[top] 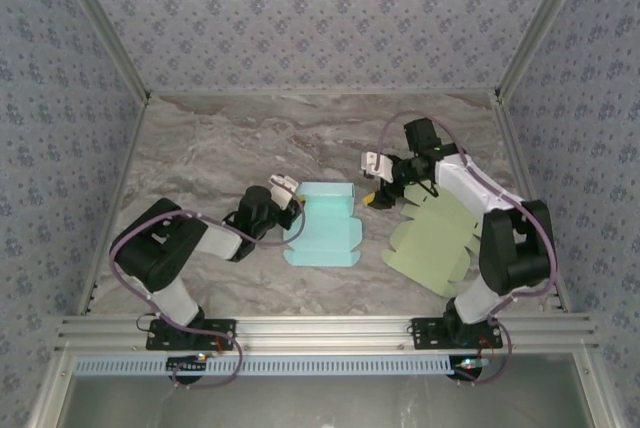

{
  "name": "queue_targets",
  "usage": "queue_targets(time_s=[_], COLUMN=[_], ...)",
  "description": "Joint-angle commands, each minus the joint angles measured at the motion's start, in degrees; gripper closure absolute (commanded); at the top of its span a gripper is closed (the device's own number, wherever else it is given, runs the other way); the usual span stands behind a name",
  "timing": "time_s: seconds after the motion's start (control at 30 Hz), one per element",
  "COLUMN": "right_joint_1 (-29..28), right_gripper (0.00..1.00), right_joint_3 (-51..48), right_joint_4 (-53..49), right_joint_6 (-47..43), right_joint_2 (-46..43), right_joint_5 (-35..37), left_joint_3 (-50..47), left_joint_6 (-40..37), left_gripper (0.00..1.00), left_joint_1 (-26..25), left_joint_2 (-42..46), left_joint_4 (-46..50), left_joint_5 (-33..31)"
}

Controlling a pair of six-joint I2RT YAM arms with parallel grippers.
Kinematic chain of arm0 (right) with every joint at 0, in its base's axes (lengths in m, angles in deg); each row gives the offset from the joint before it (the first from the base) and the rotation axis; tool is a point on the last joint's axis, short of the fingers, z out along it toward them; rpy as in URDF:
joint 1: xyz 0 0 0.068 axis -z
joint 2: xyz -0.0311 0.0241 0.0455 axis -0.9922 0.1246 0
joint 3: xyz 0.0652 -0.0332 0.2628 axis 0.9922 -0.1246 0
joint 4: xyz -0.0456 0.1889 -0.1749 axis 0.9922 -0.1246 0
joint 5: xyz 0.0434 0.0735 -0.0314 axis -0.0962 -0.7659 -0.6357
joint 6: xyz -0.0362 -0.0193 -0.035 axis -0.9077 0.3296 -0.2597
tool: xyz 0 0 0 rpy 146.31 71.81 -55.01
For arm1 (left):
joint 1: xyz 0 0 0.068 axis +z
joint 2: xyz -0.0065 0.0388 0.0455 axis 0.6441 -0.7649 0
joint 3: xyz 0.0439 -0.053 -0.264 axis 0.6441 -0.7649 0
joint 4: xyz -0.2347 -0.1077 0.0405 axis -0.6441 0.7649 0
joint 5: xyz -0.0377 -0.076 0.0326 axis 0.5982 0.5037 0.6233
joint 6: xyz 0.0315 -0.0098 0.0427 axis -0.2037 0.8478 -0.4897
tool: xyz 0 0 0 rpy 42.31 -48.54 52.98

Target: Fold the paper box

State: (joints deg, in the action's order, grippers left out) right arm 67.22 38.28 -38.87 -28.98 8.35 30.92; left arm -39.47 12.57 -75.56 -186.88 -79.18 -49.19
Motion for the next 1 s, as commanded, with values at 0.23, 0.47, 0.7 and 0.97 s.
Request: queue_targets(time_s=[0.23, 0.47, 0.7, 0.97], right_joint_1=[-5.13, -8.95, -12.17, -15.87], right_gripper=[0.21, 0.2, 0.19, 0.19], right_joint_3=[-0.99, -5.39, -8.37, -13.71], right_joint_4=[7.69, 9.59, 11.85, 16.84], right_joint_6=[2.89, 9.24, 22.8, 36.15], right_joint_2=[6.94, 4.6, 1.0, -4.7], right_joint_5=[2.88, 4.88, 12.05, 20.44], left_joint_3=[3.08, 3.17, 2.89, 1.37], left_joint_6=[-0.53, -0.57, 0.51, 2.54], left_gripper=[0.77, 0.82, 0.89, 0.94], left_joint_1=[1.62, 1.69, 1.65, 1.63], left_joint_2=[-2.82, -3.37, -2.79, -2.37], left_joint_4=[0.12, 0.65, 1.65, 0.77], left_joint_5=[2.26, 1.92, -0.34, -2.05])
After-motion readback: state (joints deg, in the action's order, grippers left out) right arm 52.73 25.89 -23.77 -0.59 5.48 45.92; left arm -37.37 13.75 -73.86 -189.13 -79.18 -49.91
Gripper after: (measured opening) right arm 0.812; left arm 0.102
